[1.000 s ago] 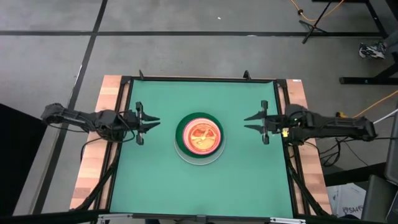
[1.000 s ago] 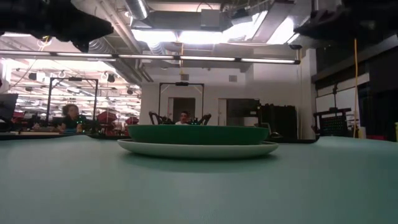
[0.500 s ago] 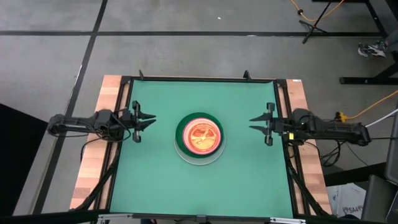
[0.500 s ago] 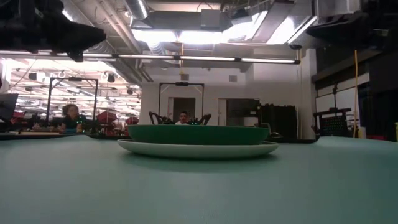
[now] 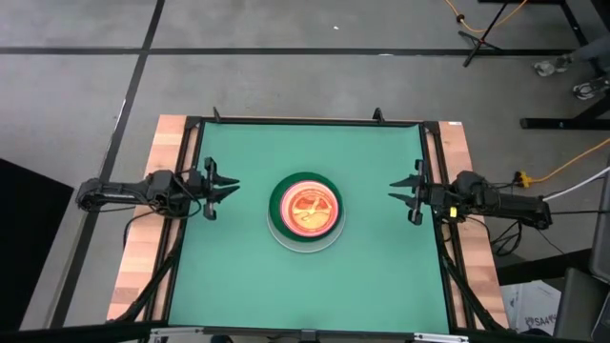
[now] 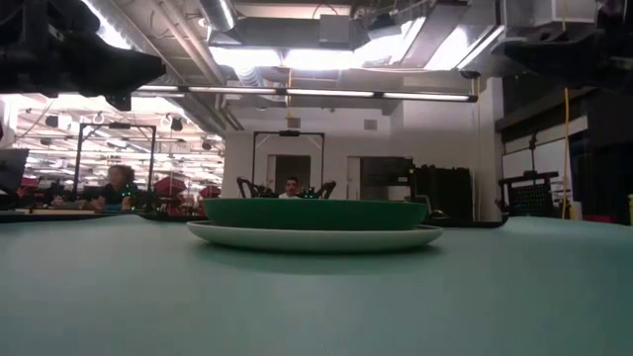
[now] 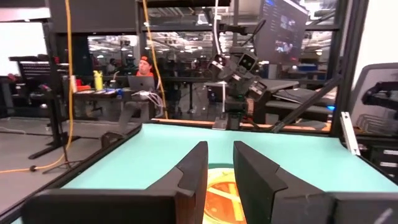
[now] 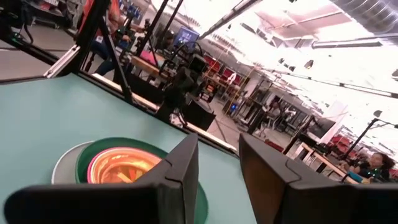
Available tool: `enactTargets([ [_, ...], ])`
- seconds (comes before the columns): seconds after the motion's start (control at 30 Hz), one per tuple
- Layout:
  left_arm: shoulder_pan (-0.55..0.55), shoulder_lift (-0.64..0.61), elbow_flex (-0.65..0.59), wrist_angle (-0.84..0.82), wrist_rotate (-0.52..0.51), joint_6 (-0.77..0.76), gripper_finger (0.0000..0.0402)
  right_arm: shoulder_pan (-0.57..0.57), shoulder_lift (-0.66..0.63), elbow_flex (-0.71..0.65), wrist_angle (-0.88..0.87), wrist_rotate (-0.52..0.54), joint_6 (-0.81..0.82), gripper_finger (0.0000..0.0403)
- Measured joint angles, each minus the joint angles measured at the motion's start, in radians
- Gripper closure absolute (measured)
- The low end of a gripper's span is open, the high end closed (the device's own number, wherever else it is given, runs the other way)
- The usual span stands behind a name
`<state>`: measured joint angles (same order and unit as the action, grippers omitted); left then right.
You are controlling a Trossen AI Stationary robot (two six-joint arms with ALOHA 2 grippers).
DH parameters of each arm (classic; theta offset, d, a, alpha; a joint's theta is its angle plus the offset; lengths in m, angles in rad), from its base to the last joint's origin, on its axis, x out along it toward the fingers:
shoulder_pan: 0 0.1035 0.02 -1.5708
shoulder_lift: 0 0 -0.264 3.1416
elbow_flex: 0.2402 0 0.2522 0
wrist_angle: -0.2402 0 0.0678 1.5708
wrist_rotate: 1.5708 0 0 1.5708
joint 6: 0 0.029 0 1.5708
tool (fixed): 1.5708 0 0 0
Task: Stack plastic plates
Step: Return to Home Position
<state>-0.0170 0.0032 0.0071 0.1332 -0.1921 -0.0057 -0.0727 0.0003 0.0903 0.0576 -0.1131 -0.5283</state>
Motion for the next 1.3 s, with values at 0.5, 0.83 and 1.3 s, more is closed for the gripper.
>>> enactTargets([
  [0.5, 0.0, 0.001, 0.0, -0.031, 0.056, -0.018, 0.0331, 0.0, 0.003, -0.083, -0.018, 0.061, 0.05, 0.0292],
  [0.83, 0.0, 0.001, 0.0, -0.043, 0.056, -0.018, 0.0331, 0.0, 0.003, -0.083, -0.033, 0.079, 0.051, 0.0292],
  [1.3, 0.0, 0.001, 0.0, -0.047, 0.056, -0.018, 0.0331, 0.0, 0.004, -0.083, -0.036, 0.078, 0.049, 0.0292],
])
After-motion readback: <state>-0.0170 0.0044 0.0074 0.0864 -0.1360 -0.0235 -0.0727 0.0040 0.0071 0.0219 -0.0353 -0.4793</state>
